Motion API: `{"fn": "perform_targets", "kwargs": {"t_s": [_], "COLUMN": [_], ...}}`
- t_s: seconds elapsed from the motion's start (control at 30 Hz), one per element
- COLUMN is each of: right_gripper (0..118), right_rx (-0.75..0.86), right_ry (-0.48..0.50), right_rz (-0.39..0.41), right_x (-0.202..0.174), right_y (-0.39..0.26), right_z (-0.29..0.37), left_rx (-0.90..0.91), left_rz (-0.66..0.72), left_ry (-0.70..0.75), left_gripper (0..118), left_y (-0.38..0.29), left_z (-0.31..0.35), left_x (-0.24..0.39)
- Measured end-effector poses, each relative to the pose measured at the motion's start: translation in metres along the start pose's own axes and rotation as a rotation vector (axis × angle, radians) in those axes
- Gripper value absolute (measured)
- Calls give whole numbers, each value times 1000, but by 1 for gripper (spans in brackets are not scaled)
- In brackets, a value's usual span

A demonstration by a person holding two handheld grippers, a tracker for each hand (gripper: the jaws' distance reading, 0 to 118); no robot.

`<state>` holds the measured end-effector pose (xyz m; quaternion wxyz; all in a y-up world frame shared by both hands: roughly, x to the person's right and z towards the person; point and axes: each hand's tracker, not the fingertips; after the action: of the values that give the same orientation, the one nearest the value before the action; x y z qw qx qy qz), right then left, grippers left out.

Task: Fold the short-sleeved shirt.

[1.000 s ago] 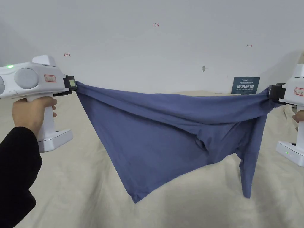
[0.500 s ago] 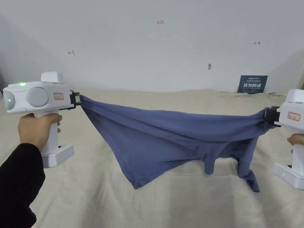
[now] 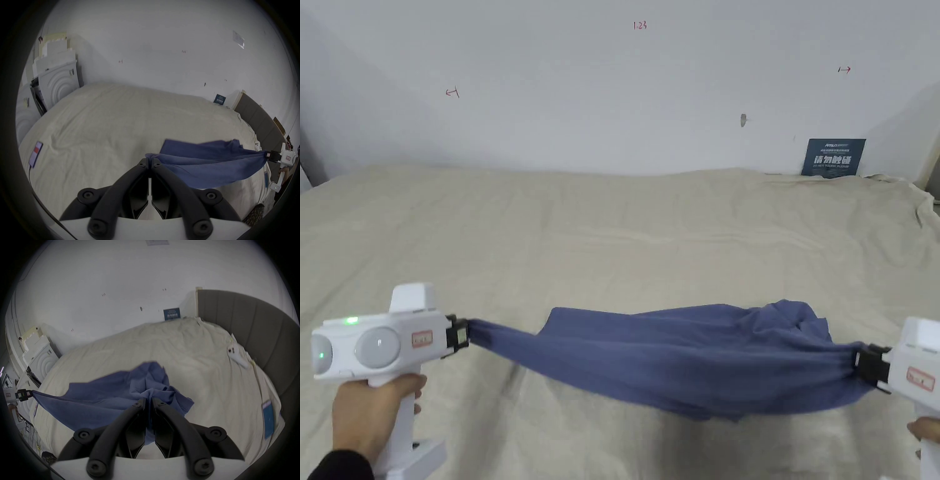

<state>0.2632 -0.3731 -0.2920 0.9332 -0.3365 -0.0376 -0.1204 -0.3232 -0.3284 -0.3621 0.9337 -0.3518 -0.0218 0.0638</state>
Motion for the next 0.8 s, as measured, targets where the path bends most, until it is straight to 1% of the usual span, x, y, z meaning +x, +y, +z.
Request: {"fn": "perform_targets", "kwargs": {"t_s": [0.17,0.2,0.33,0.43,0.57,0.67,0.8], "right_gripper": [5,5,5,5,5,5,5], "right_rx": [-78,-94,-140,-166,-193,-205,-230], "right_ry": [-8,-10,-31,-43,-36,-37,-42], "right_rz": [-15,-18,-17,-15,-19,-6,16], "right_x": [6,6,7,6,8,9,8], "right_y": [-60,-74,-110,-127,-142,-150,-157], "right_z": [17,21,36,52,72,84,88], "left_rx": [-78,-96,-157,-193,-223,-235,-256], "left_rz": [-12,-11,24,22,40,52,48], "left_ry": [11,18,38,58,70,71,80], "left_gripper": [0,0,0,0,0,0,0], "left_y": [-63,-75,-116,-141,-166,-178,-187], "left_z": [14,9,16,25,40,55,58], "left_x": [-8,-18,-33,-43,-55,-59,-61]}}
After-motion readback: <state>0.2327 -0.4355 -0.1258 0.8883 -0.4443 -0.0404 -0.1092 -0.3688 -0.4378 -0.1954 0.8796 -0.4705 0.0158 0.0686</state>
